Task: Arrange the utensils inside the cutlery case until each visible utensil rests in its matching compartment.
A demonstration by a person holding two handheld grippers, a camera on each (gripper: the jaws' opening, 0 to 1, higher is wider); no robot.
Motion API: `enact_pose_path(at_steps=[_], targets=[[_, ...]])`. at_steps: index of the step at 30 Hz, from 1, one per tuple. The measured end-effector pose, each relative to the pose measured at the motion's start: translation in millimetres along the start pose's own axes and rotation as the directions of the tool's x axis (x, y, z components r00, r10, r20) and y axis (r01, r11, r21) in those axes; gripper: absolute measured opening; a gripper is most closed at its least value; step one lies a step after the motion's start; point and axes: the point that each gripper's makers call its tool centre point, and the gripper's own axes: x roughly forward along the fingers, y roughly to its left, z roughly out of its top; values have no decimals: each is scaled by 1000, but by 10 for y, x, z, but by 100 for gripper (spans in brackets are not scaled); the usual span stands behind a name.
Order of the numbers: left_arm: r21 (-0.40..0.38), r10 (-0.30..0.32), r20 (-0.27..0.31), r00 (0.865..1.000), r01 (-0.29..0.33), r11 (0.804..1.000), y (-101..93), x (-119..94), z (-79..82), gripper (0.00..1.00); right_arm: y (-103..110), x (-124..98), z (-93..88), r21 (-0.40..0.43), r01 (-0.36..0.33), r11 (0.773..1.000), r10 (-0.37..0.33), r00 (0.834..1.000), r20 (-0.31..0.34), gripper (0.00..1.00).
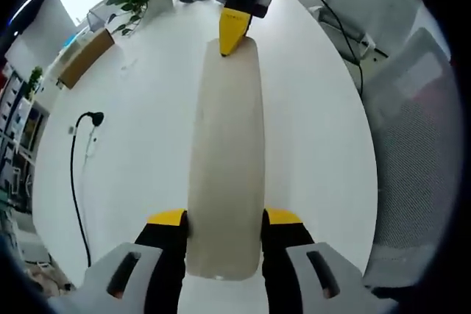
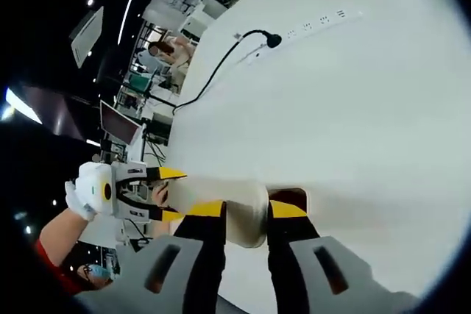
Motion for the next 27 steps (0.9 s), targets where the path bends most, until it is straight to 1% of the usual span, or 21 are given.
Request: enact_pose_path(at_steps=[4,8,12,14,16,19,23,26,27], targets=[[-17,-16,-37,999,16,1000,-103,170,-66,40,-87,64,-86,-2,18,1000,-18,1000,-13,19],[-17,-15,-48,999,14,1000,-130,272,-84,40,-181,104,-142,13,26,1000,-25,999,-22,19],[1,-3,-57,998,3,1000,-107,337,-95,41,-225,125,-151,29,21,999,-21,1000,-12,19],[7,8,-65,998,-7,1000,-69,357,-104,41,-243,143,-120,46,8,999,-9,1000,8,18],[11,1,-74,997,0,1000,-73,365,-124,41,-269,177,-99,61,-1,998,1,1000,3,18],[4,-5,-76,997,5,1000,-77,377,-131,41,-269,197,-78,30,10,1000,-10,1000,7,18],[17,2,-99,995,0,1000,-62,431,-151,41,-297,228,-44,-22,34,999,-34,999,17,18],[24,3,-103,995,-1,1000,-74,449,-150,41,-343,239,-13,-63,65,996,-63,997,32,19],[27,7,-102,995,-4,1000,-74,469,-148,41,-364,236,-3,-88,83,993,-80,996,39,19]])
